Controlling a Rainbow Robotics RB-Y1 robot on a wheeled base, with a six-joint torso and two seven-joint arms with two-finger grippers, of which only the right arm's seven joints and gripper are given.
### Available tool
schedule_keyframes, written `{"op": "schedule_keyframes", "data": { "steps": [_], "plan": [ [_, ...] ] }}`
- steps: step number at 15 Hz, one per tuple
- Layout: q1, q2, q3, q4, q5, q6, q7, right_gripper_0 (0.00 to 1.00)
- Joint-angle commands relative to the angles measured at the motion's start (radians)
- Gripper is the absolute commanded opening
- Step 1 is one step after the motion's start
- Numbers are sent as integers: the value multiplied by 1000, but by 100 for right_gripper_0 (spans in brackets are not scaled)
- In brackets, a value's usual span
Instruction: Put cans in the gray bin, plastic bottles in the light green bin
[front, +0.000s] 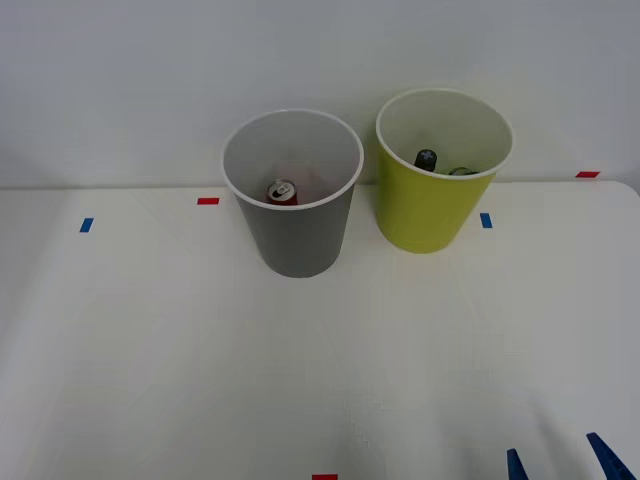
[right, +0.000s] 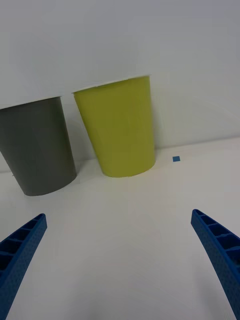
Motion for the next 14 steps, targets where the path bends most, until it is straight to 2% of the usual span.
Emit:
{"op": "schedule_keyframes", "data": {
  "steps": [1,14],
  "plan": [
    [-13,-10,-14,0,15,-6,-1,100],
    [-8,-30,-9,0,0,-24,16,100]
  ]
}}
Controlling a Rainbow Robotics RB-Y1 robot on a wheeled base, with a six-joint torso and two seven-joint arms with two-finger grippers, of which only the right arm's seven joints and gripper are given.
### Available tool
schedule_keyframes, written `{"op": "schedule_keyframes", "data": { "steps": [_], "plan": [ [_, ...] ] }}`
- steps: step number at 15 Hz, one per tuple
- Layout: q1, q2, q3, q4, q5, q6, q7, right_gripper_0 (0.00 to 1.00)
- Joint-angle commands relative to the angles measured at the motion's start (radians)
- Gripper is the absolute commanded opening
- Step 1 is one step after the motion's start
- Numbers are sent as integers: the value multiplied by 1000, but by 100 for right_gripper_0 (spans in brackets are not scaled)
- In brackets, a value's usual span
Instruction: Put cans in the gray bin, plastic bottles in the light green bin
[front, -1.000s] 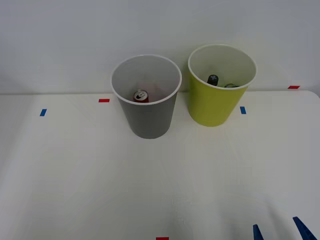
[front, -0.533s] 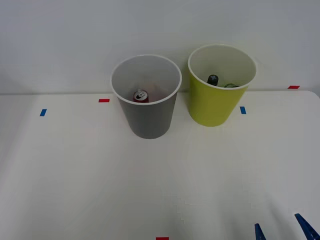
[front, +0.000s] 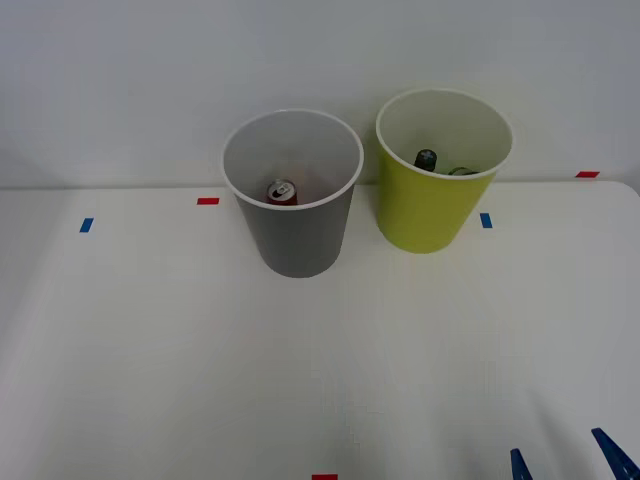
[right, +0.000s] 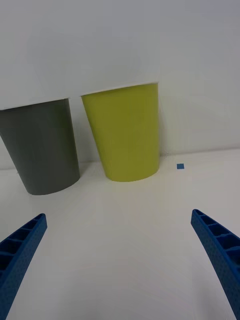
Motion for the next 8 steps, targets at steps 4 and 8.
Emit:
{"op": "schedule_keyframes", "data": {
  "steps": [4,8],
  "plan": [
    [0,0,0,0,-1,-1,1,100],
    [0,0,0,0,-1,-1,1,100]
  ]
}}
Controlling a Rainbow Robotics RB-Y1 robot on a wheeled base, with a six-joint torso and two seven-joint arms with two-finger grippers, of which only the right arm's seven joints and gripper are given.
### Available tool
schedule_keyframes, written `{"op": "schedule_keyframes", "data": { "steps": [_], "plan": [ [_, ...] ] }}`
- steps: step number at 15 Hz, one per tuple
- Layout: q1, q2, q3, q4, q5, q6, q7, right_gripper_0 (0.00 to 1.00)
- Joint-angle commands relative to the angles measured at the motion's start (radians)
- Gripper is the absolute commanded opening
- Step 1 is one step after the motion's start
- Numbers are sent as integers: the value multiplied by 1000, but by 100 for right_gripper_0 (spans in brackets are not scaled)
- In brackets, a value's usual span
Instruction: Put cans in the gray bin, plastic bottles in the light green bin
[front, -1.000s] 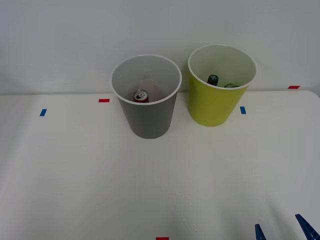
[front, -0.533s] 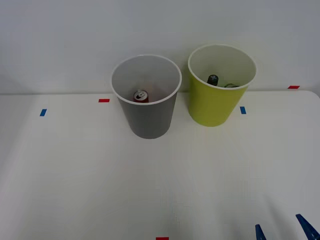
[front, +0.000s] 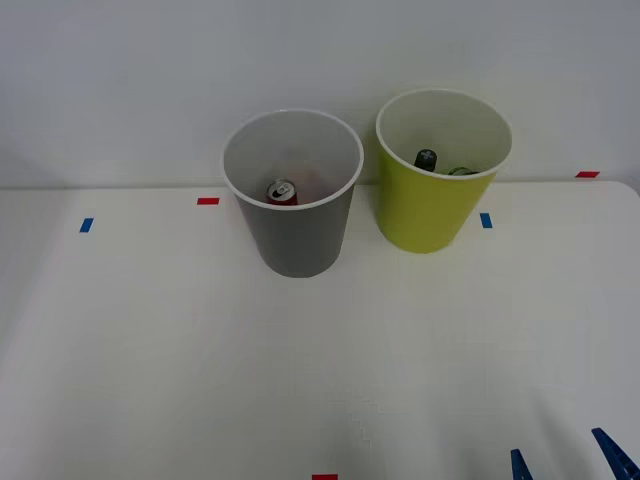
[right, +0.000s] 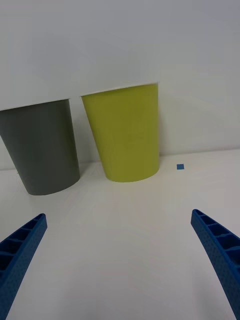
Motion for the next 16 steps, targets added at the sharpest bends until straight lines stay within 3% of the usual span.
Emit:
{"op": "schedule_keyframes", "data": {
  "steps": [1,16],
  "plan": [
    [0,0,0,0,0,0,0,100],
    [0,0,0,0,0,0,0,100]
  ]
}}
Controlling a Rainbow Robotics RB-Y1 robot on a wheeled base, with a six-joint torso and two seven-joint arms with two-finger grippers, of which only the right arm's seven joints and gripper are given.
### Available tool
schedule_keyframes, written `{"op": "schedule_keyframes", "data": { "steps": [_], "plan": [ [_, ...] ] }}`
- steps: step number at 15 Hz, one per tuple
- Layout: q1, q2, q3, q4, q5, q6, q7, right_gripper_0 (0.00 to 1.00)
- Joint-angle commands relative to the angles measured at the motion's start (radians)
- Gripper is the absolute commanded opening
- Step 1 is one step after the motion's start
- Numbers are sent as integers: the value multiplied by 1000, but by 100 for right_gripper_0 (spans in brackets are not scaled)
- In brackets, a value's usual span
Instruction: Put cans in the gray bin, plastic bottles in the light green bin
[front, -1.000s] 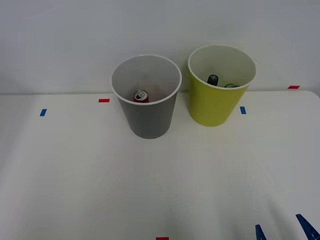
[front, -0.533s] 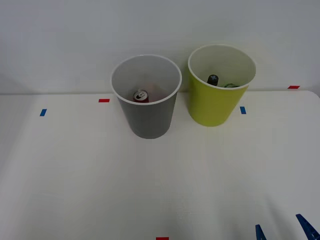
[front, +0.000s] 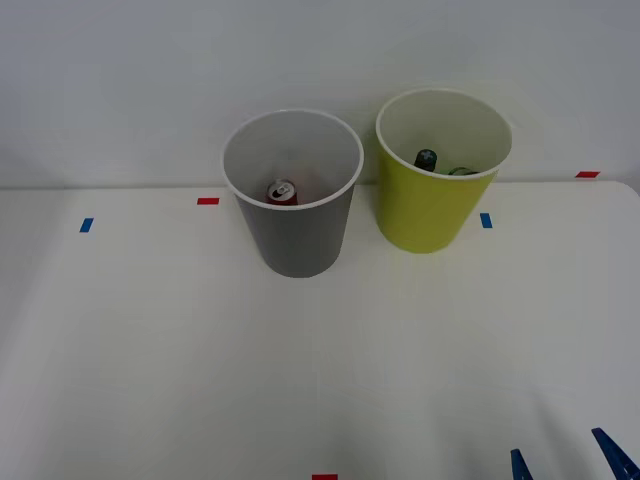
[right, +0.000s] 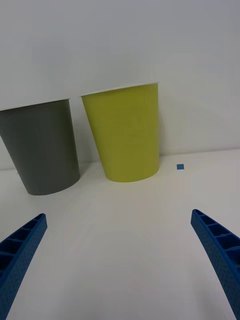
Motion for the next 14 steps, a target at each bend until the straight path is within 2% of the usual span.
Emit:
{"op": "schedule_keyframes", "data": {
  "steps": [1,14],
  "plan": [
    [0,0,0,0,0,0,0,100],
    [0,0,0,0,0,0,0,100]
  ]
}}
